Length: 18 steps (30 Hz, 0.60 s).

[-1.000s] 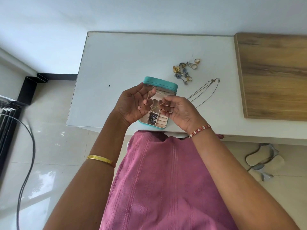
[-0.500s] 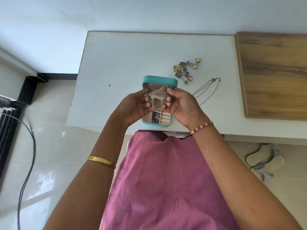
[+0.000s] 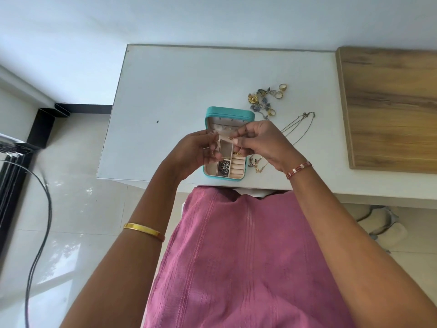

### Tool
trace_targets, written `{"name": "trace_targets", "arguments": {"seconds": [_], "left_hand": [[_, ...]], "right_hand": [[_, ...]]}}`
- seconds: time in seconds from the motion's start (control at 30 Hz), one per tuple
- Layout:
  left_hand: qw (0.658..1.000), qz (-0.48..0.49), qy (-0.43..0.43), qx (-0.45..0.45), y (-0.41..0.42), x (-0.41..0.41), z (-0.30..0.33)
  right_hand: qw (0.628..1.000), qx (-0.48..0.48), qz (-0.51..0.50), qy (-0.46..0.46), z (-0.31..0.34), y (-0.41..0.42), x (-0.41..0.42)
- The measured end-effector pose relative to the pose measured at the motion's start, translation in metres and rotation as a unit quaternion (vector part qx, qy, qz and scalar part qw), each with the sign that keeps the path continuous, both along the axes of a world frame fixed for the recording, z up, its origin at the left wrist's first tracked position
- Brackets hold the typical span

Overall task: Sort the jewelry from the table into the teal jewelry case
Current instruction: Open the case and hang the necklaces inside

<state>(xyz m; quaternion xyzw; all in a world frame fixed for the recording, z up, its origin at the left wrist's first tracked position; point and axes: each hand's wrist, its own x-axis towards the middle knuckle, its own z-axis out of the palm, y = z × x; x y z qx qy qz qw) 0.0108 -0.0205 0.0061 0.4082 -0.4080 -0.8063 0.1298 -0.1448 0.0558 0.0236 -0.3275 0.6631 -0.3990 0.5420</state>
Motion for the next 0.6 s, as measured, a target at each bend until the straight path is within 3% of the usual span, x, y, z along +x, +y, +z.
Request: {"name": "trace_targets", "arguments": {"seconds": [0.23, 0.33, 0.47, 0.6], "left_hand": [[0.983, 0.122, 0.08, 0.112, 0.007, -0.005, -0.003], [0.98, 0.142, 0.073, 0.116, 0.006, 0.0, -0.006], [0.978, 0.139, 0.074, 0.133, 0.014, 0.002, -0.007], [0.977, 0.134, 0.076, 0.146, 0.02, 0.001, -0.009]], "right_hand": [[0.997, 0.004, 0.054, 0.06, -0.004, 0.003, -0.011], [0.998, -0.039, 0.013, -0.046, -0.007, 0.006, -0.014], [0.963, -0.084, -0.093, -0.237, -0.005, 0.001, -0.009], [0.942, -0.089, -0.146, -0.29, -0.001, -0.001, -0.005]]}}
